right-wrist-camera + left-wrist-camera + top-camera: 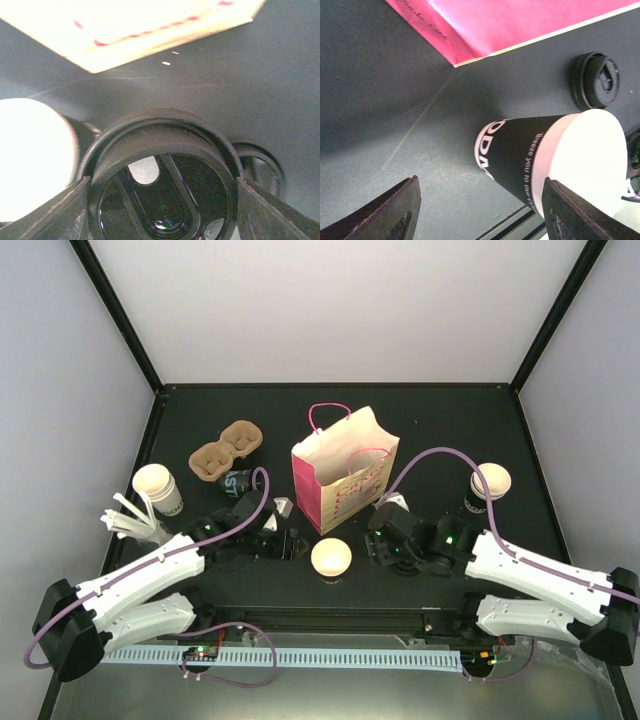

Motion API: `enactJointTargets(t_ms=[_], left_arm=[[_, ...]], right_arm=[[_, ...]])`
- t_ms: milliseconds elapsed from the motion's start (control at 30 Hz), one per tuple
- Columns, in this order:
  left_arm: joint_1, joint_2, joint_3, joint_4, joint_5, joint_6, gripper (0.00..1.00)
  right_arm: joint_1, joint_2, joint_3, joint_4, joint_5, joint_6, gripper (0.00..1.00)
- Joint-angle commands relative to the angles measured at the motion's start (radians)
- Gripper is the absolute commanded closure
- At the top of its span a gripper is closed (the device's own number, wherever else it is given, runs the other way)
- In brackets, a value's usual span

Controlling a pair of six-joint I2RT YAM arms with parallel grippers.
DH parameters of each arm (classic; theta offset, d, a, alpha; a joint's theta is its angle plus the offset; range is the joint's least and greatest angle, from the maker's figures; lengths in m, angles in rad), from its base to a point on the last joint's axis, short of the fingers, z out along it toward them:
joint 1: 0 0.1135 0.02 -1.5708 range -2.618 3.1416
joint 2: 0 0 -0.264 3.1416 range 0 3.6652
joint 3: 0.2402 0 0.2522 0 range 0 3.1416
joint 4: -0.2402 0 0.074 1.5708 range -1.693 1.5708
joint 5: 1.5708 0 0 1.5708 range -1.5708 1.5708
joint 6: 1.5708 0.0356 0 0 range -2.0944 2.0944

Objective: Pack the takeout coffee

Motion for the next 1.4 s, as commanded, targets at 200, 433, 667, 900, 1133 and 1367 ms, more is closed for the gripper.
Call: enactJointTargets(t_ms=[200, 433, 667, 900, 1133, 1367], left_arm=[[0.047, 0.002, -0.04, 0.102, 0.13, -0.038, 0.34], [0.065, -0.003, -0.093, 0.133, 0.154, -0.06, 0.47], [0.065, 0.022, -0.133, 0.202, 0.209, -0.082, 0.54], [0.064, 0.048, -0.156, 0.26, 0.261, -0.094, 0.56], [0.064, 0.064, -0.158, 0.278, 0.277, -0.096, 0.57], [0.064, 0.086, -0.163, 0.301, 0.302, -0.098, 0.57]], right_arm=[[0.17, 0.013, 0.035, 0.248, -0.096, -0.156, 0.3], [0.221, 0.112, 0.071, 0.274, -0.04, -0.18, 0.3], [0.239, 0.151, 0.087, 0.289, -0.019, -0.2, 0.3], [0.246, 0.175, 0.097, 0.294, -0.024, -0.213, 0.3], [0.257, 0.21, 0.109, 0.303, -0.02, -0.224, 0.3], [0.259, 0.23, 0.111, 0.317, -0.02, -0.239, 0.3]])
